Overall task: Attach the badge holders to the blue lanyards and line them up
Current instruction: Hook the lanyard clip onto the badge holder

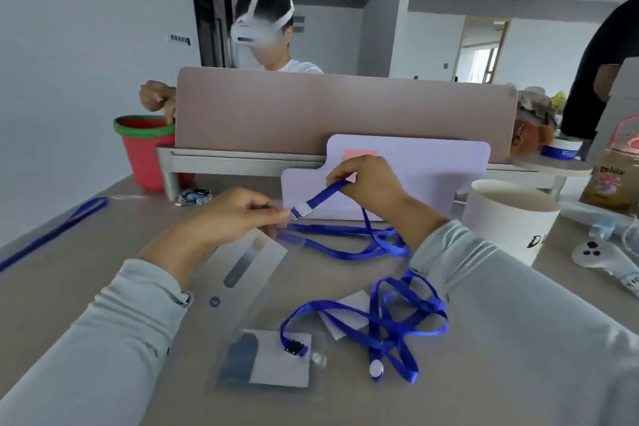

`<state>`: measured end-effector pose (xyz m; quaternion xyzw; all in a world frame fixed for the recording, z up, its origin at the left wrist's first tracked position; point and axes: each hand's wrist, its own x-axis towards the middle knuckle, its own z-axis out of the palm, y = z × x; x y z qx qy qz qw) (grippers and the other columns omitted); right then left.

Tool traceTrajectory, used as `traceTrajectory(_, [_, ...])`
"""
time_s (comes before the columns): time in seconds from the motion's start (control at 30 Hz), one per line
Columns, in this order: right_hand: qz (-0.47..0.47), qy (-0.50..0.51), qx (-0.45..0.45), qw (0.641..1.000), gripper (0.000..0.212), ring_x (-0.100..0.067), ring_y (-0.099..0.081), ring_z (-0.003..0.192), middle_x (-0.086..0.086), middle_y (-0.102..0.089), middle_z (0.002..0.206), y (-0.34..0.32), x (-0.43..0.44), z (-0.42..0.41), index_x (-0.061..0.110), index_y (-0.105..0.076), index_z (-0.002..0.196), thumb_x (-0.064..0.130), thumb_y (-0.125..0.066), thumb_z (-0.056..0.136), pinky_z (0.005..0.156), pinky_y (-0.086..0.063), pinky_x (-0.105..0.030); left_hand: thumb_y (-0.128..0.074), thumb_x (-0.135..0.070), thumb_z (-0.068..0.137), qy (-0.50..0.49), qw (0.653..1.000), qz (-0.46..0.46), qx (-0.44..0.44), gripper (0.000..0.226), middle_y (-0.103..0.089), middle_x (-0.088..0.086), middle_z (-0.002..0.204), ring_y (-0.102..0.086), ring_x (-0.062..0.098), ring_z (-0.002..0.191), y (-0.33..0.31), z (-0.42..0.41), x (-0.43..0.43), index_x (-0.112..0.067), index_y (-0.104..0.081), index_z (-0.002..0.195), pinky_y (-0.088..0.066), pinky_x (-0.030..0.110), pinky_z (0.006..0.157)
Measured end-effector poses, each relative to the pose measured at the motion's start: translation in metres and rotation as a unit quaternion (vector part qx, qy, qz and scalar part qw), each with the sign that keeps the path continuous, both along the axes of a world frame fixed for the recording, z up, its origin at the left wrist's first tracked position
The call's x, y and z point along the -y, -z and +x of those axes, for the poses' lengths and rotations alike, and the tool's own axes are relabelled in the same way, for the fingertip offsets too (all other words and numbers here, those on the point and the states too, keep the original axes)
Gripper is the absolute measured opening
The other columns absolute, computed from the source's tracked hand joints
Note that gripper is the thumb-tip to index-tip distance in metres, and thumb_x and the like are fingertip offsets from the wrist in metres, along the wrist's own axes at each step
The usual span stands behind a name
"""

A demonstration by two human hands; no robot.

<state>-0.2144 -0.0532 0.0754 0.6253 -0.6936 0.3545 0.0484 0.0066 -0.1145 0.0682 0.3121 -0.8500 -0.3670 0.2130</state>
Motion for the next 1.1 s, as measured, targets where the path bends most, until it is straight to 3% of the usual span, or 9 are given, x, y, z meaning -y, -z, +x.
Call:
traceTrajectory(0.07, [-0.007,-0.01,-0.023,1.0,0.024,-0.018,-0.061,0.087,-0.002,-0.072,0.092,-0.009,0.021,0.023,0.015,-0.075,0.087,0.0,-0.059,0.078,0.081,-0.048,-0.029,-0.061,-0.038,0.084,-0.034,0.999,-0.007,-0.001,0.023,-0.068,-0.006,0.064,-0.061,0.012,0.072,0.001,0.031,0.007,-0.026,-0.069,0.066,-0.043,0.034,0.081])
traceTrajectory(0.23, [0.001,-0.029,-0.058,0.998,0.03,-0.022,-0.063,0.085,-0.002,-0.073,0.091,-0.029,0.074,0.076,0.017,-0.075,0.087,-0.002,-0.054,0.077,0.076,-0.049,-0.029,-0.061,-0.036,0.085,-0.123,0.992,0.007,0.012,0.031,-0.063,-0.004,0.063,-0.054,0.011,0.067,0.008,0.112,0.021,-0.017,-0.063,0.06,-0.037,0.027,0.071])
traceTrajectory(0.4, [-0.024,-0.094,-0.001,0.995,0.026,-0.018,-0.066,0.087,-0.001,-0.073,0.091,-0.033,0.118,0.139,0.015,-0.074,0.087,-0.003,-0.059,0.076,0.078,-0.051,-0.028,-0.062,-0.035,0.085,-0.194,0.979,0.047,0.034,0.029,-0.062,-0.013,0.054,-0.053,-0.004,0.054,0.019,0.183,0.022,-0.018,-0.061,0.062,-0.036,0.02,0.063])
traceTrajectory(0.6, [0.042,-0.124,0.024,0.991,0.027,-0.022,-0.067,0.082,-0.004,-0.073,0.089,-0.006,0.164,0.198,0.016,-0.075,0.085,-0.004,-0.059,0.075,0.075,-0.056,-0.036,-0.062,-0.036,0.085,-0.267,0.958,0.087,0.056,0.026,-0.062,-0.01,0.058,-0.054,0.004,0.061,0.038,0.25,0.022,-0.015,-0.061,0.07,-0.037,0.019,0.063])
traceTrajectory(0.73, [0.054,-0.123,0.031,0.99,0.026,-0.022,-0.063,0.068,-0.005,-0.07,0.097,0.0,0.193,0.223,0.013,-0.073,0.094,-0.003,-0.059,0.08,0.072,-0.055,-0.032,-0.06,-0.038,0.086,-0.286,0.949,0.091,0.097,0.026,-0.061,-0.012,0.056,-0.052,0.003,0.061,0.051,0.271,0.027,-0.019,-0.059,0.069,-0.037,0.018,0.062])
traceTrajectory(0.97, [-0.05,-0.119,0.118,0.985,0.035,-0.024,-0.06,0.105,-0.005,-0.068,0.114,-0.006,0.23,0.257,0.014,-0.069,0.109,0.0,-0.047,0.085,0.09,-0.041,-0.02,-0.063,-0.044,0.082,-0.328,0.936,0.102,0.081,0.029,-0.063,-0.015,0.053,-0.053,0.008,0.064,0.068,0.28,0.041,-0.019,-0.059,0.067,-0.04,0.023,0.07])
traceTrajectory(1.1, [0.039,-0.146,0.145,0.978,0.04,-0.023,-0.054,0.116,-0.008,-0.061,0.126,0.046,0.233,0.261,0.013,-0.06,0.123,0.0,-0.042,0.089,0.089,-0.034,-0.015,-0.063,-0.046,0.081,-0.33,0.93,0.072,0.144,0.023,-0.069,-0.012,0.066,-0.063,0.004,0.068,0.082,0.285,0.042,-0.024,-0.06,0.079,-0.046,0.021,0.069])
